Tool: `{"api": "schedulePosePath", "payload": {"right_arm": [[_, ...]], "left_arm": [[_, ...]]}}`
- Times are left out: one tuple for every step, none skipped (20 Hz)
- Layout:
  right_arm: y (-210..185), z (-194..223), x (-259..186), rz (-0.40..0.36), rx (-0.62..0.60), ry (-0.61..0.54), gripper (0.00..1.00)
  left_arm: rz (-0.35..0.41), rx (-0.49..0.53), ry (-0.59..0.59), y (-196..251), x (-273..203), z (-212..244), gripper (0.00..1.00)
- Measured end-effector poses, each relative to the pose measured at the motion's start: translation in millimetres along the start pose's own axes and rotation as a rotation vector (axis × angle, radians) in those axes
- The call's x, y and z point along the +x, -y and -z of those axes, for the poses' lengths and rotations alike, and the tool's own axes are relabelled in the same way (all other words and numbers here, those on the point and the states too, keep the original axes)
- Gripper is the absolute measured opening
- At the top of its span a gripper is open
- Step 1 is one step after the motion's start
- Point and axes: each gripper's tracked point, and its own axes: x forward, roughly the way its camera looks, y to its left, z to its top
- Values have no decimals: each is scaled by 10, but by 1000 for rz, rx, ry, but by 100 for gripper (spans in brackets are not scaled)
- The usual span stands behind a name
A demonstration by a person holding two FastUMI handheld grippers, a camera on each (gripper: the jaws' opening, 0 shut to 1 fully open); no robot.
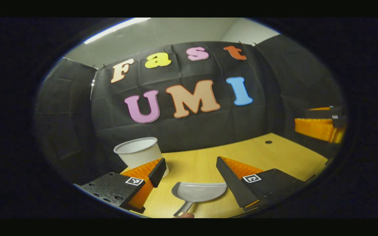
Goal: Pick up the small broom and dustpan from the desktop, sweep the trash into the dustpan with the broom, and then empty the trash into the garbage bin.
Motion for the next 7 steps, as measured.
{"api": "schedulePosePath", "payload": {"right_arm": [[7, 24, -51, 3, -8, 12, 100], [-6, 34, -68, 13, -4, 34, 100], [-21, 27, -105, 22, 3, 59, 100], [-24, 16, -121, 40, 15, 91, 100], [3, 48, -161, 66, 31, 124, 100], [9, 70, -187, 95, 44, 143, 100], [23, 50, -194, 120, 60, 162, 100]], "left_arm": [[10, -34, 33, 68, -51, -170, 93], [17, -63, 53, 119, -69, -295, 93], [30, -91, 83, 201, -104, -427, 93], [44, -110, 118, 238, -137, -563, 93], [51, -123, 152, 248, -169, -692, 93], [67, -121, 184, 260, -214, -815, 93], [86, -110, 203, 271, -253, -934, 93]]}}
